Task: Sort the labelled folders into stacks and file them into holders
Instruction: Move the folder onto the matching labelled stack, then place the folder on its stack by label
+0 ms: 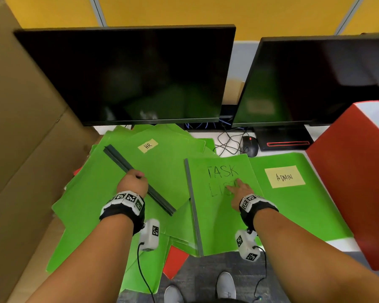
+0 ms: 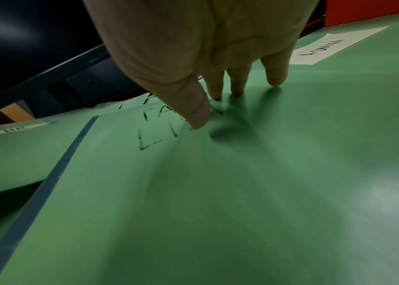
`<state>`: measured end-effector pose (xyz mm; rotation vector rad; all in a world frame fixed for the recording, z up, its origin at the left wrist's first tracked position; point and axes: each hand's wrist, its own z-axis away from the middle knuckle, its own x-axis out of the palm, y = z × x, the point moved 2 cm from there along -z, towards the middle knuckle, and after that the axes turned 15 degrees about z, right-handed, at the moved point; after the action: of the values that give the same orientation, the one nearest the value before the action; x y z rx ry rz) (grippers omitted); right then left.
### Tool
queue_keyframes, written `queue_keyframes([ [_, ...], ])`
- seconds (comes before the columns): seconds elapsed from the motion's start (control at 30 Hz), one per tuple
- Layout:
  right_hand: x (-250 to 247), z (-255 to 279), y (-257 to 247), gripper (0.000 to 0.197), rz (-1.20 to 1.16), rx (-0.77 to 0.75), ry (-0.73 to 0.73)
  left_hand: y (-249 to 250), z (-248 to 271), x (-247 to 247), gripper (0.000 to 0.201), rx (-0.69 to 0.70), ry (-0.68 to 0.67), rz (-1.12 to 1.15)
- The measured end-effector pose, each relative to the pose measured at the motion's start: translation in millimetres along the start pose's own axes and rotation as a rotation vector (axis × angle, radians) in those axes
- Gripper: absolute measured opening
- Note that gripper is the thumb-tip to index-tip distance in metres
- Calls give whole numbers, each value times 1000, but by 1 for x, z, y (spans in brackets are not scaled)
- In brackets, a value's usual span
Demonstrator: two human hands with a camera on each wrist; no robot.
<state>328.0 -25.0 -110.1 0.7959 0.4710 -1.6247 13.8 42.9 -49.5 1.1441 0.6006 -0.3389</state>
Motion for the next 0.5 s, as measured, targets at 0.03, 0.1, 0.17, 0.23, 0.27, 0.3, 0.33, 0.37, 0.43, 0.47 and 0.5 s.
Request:
queue_keyframes([
  [0.03,-1,0,-1,85,9,2,-15,3,1,-3,20,0,2,-6],
  [0.1,-5,4,-7,82,32,18,-36,7,3,-11,23,-1,8,-1],
  [0.17,-9,7,-12,77,35,38,-22,11,5,-21,28,4,24,11],
  [0.23,-13,14,-17,70,13,51,30,16,7,-33,31,36,73,-9],
  [0.27,-15,18,-19,68,7,46,70,19,8,-38,31,60,108,-27],
  [0.3,-17,22,-23,68,-4,30,115,23,10,-45,32,83,140,-35],
  [0.33,-18,24,-27,68,-12,16,129,26,10,-50,33,104,170,-33],
  [0.37,-19,25,-31,68,-31,-5,130,30,12,-55,34,119,193,-17],
  [0.43,-22,27,-41,62,-27,-51,98,37,15,-68,34,151,240,38],
  [0.47,-23,28,-46,58,-6,-62,64,40,16,-75,34,166,266,66],
  [0.5,-21,27,-51,55,6,-77,41,44,18,-83,34,179,288,98],
])
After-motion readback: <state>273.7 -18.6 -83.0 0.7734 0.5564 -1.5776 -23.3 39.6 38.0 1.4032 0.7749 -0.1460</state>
